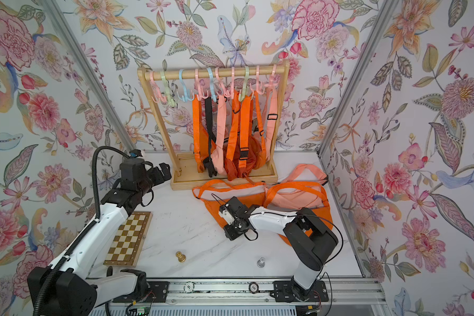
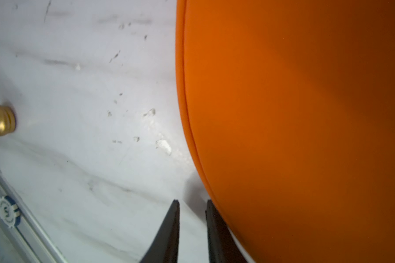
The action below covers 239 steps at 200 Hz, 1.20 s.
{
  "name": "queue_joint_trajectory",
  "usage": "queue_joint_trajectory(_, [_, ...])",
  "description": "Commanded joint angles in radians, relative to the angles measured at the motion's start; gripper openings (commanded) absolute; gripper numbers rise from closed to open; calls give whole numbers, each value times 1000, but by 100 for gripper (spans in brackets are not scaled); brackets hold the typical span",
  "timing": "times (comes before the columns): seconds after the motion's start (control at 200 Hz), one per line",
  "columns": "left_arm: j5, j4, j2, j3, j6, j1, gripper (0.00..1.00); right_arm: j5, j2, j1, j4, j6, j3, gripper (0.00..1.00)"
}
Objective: Take the bag off the hook
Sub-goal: Adjust the bag at the center of the board.
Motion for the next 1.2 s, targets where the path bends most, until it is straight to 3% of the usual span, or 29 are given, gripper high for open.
queue_joint_trajectory(0.0, [27,15,7,-27,-4,9,99,20,18,-42,-6,-34,52,24])
queue_joint_trajectory(0.29, [60,39,3,-52,-12,8,99,16,78,-116,-9,-66,150,23])
queue_joint_trajectory(0.495, [138,101,-37,-10,25,1,99,-92,-98,-105,-83,-16,248,24])
queue_joint_trajectory(0.651, [163,122,25,128,97,-54,99,-102,-168,-204,-102,29,430,27])
queue_joint_trajectory(0.791, [172,138,136,285,163,-111,100,-75,-72,-267,-126,33,671,31])
queue_joint_trajectory(0.991, [362,226,302,455,239,-124,99,-81,127,-311,-134,85,1025,46])
queue_joint_trajectory(1.191, [268,234,434,574,320,-127,99,-120,299,-322,-135,106,1315,57])
